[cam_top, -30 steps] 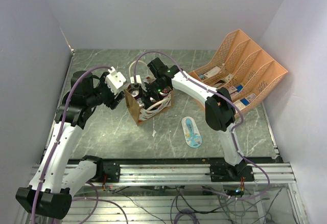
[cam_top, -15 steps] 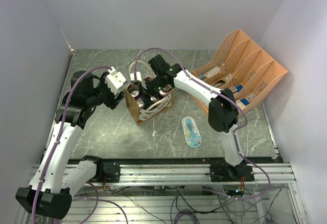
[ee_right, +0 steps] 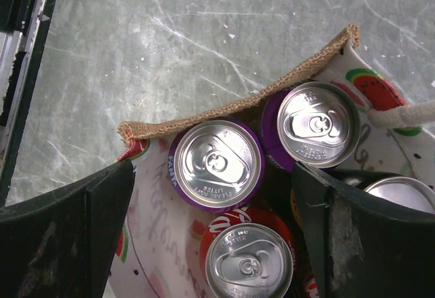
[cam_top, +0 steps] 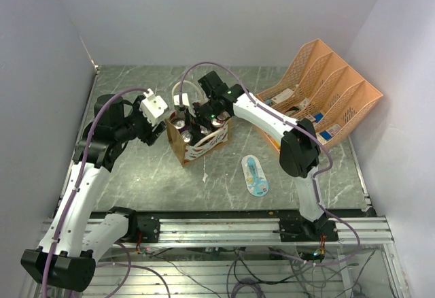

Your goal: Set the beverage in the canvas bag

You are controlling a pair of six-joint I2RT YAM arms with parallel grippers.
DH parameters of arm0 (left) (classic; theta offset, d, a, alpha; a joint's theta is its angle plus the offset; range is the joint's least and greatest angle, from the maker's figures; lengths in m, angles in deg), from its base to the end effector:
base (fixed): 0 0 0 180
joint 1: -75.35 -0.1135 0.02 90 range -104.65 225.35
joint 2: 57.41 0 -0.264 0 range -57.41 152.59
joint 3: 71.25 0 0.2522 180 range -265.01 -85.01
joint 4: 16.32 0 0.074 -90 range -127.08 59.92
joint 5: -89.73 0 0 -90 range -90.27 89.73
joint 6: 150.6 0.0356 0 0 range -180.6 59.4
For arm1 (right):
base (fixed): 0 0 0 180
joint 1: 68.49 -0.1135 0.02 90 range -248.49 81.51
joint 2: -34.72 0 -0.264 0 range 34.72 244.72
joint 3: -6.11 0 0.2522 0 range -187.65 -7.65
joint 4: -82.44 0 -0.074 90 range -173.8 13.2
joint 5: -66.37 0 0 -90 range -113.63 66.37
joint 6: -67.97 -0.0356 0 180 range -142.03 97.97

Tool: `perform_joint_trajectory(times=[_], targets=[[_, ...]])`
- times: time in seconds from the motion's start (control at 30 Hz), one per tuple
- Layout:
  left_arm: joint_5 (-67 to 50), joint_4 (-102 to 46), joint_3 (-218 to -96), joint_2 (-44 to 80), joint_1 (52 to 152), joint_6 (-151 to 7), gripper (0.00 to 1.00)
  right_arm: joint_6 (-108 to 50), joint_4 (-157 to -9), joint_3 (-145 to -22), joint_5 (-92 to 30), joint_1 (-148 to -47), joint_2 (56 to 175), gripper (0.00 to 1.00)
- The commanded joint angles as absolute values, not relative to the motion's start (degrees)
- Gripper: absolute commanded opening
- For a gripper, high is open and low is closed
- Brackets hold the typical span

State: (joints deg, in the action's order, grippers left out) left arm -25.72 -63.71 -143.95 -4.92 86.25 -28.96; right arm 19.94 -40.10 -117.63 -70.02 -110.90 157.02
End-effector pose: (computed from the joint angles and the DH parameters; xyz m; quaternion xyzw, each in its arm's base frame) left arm 0.1840 -0.0510 0.3616 0.4090 0.7341 -0.0934 0.5339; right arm 0.3284 0.3348 0.2613 -0.6756 0.5740 0.3777 0.2671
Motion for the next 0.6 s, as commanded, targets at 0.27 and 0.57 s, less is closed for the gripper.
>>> perform_joint_trajectory(times=[0.27,0.57], targets=[[-25.0,-61.2,-144.2,-5.7,85.4,-29.7,0.75,17.8,-41.2,-117.0,-70.5,-111.7,151.7,1.0],[-24.6,-61.1,-144.0,-6.0,85.4,-29.7,0.75,15.3,-42.6,-116.7,-71.7,-111.7,150.8,1.0]])
